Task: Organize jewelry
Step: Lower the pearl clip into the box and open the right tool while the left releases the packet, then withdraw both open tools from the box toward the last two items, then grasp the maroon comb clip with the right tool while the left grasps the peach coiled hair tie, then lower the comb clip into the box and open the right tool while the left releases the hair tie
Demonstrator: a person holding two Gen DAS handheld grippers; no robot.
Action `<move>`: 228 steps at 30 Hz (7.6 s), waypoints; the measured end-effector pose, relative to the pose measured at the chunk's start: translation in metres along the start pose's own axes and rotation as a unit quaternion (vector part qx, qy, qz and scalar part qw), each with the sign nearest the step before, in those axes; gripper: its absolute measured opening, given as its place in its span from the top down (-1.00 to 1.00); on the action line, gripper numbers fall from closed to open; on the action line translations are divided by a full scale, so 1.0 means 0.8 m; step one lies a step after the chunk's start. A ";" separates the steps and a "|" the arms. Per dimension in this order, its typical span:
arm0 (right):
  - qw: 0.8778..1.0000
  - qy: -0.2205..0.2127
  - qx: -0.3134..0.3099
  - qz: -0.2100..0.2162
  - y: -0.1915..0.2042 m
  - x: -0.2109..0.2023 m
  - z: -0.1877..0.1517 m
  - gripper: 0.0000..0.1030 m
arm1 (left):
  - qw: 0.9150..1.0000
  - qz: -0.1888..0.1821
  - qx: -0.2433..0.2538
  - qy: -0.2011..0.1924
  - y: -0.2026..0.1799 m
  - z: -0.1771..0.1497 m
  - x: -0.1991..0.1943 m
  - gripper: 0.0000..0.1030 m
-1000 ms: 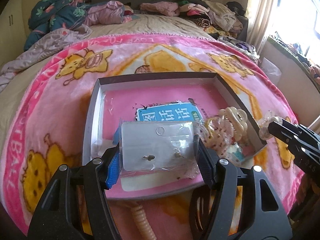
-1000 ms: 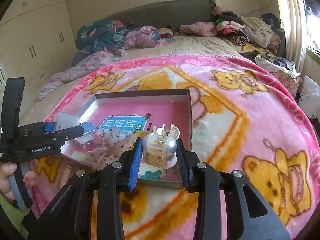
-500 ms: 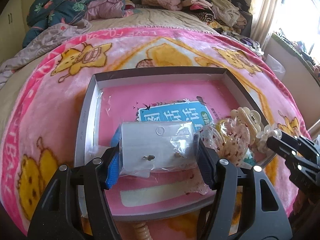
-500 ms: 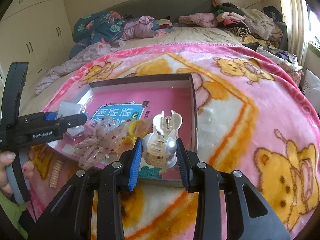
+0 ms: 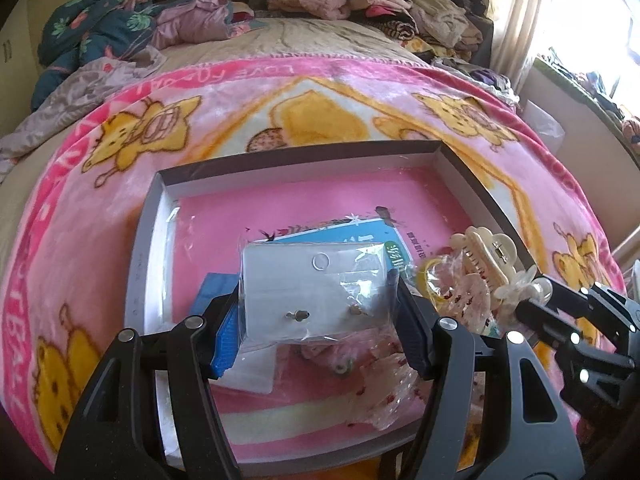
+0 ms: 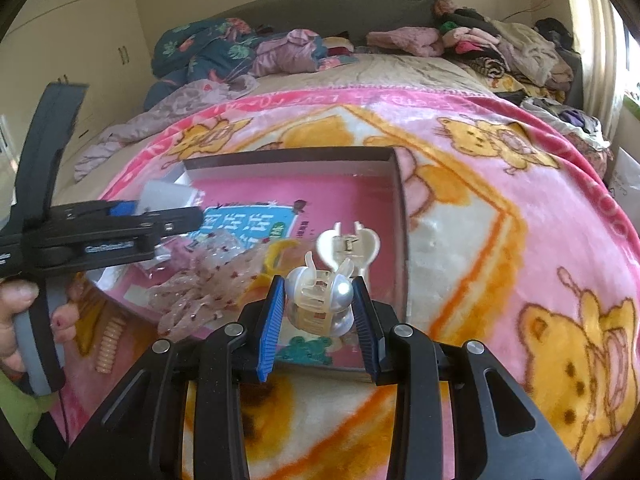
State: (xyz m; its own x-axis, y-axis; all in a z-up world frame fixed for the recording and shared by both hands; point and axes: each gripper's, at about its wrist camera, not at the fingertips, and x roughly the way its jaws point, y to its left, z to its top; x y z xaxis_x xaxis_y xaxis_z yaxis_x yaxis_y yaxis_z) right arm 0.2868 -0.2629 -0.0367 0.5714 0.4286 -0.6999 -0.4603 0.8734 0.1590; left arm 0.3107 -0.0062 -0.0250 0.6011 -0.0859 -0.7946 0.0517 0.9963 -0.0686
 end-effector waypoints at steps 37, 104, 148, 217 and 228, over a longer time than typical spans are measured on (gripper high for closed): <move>0.999 -0.024 0.025 0.022 0.018 -0.068 -0.028 -0.54 | 1.000 0.003 -0.006 -0.005 -0.002 -0.016 -0.041 -0.72; 0.996 0.052 -0.015 0.074 0.109 -0.045 -0.108 0.74 | 0.996 -0.021 -0.061 0.061 0.042 -0.161 -0.056 0.78; 0.997 -0.031 -0.023 0.062 0.050 -0.072 0.025 0.74 | 0.999 -0.035 -0.031 -0.014 0.016 -0.037 -0.088 0.79; 0.994 0.055 -0.044 0.088 0.072 0.041 0.010 0.57 | 0.998 -0.028 -0.041 0.035 0.032 -0.043 -0.015 0.79; 0.996 0.048 -0.027 0.073 0.057 0.022 0.007 0.32 | 0.998 -0.027 -0.041 0.030 0.027 -0.042 -0.032 0.47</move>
State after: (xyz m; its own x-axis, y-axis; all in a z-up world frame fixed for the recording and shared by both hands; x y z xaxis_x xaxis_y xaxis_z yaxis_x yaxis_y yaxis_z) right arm 0.2798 -0.2141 -0.0382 0.4285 0.5241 -0.7360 -0.5712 0.7883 0.2288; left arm 0.2696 0.0172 -0.0261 0.5496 -0.1417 -0.8233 0.0165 0.9872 -0.1589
